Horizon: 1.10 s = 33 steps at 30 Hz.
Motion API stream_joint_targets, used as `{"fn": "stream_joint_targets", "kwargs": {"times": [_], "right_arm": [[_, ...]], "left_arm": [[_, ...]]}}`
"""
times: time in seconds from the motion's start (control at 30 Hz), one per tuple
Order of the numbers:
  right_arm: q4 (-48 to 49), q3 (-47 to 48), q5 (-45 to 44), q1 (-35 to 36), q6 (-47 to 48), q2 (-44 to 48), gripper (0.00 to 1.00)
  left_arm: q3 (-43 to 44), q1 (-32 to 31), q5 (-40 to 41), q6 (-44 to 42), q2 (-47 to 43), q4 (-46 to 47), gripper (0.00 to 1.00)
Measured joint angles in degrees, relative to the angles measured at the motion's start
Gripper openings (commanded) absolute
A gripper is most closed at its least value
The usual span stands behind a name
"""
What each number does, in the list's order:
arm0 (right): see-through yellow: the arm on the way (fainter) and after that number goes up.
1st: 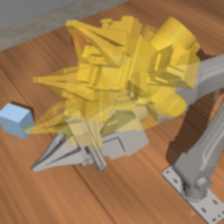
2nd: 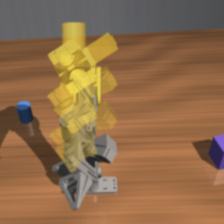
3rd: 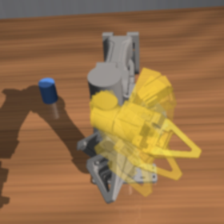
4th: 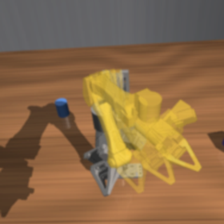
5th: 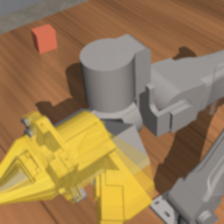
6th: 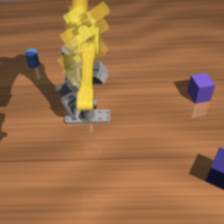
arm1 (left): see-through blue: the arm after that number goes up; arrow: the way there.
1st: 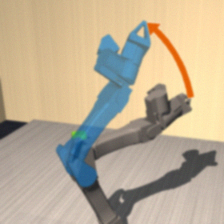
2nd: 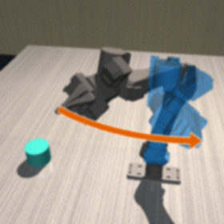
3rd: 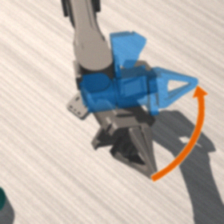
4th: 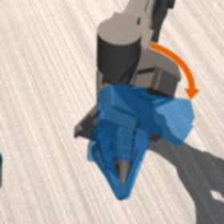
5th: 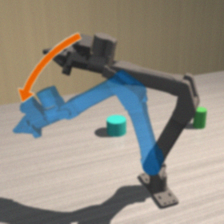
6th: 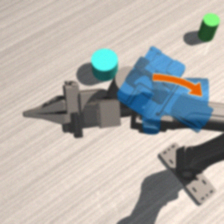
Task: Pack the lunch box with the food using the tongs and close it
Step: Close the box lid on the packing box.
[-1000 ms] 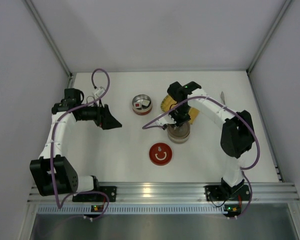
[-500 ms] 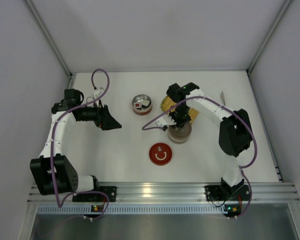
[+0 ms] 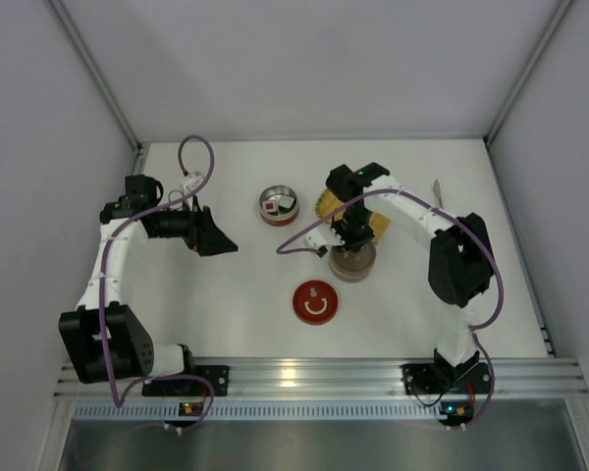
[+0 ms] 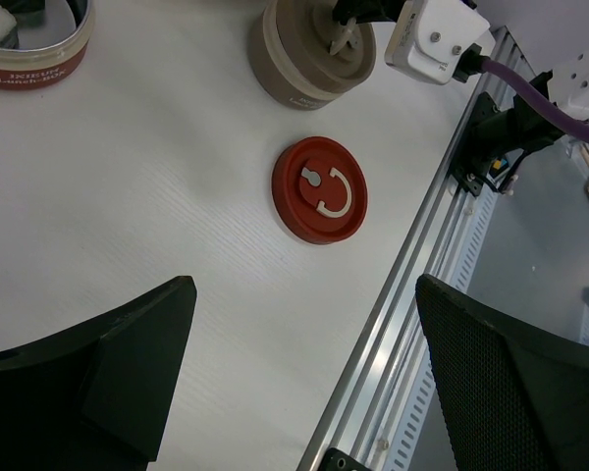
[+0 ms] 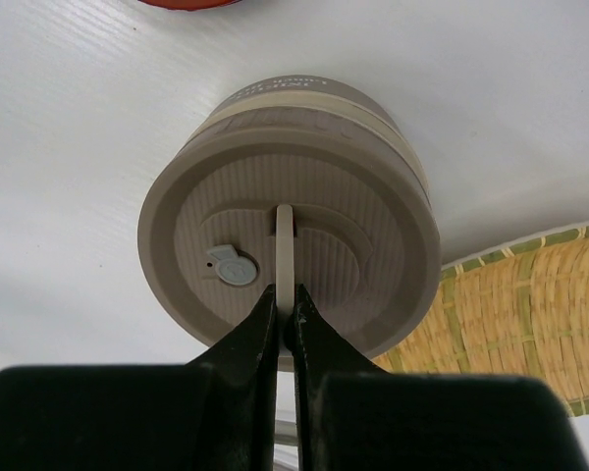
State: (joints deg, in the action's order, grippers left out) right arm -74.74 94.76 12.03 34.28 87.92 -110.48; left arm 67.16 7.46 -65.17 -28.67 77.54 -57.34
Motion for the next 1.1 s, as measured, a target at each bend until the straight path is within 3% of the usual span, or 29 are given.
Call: {"fn": "stream_joint_targets", "kwargs": {"times": [1.1], "right_arm": [[-0.1,3.2,1.1,0.2,-1.6,-3.7,0.00]], "left_arm": [[-0.3,1.3,-0.4,-2.6,1.0,-2.5,0.98]]}}
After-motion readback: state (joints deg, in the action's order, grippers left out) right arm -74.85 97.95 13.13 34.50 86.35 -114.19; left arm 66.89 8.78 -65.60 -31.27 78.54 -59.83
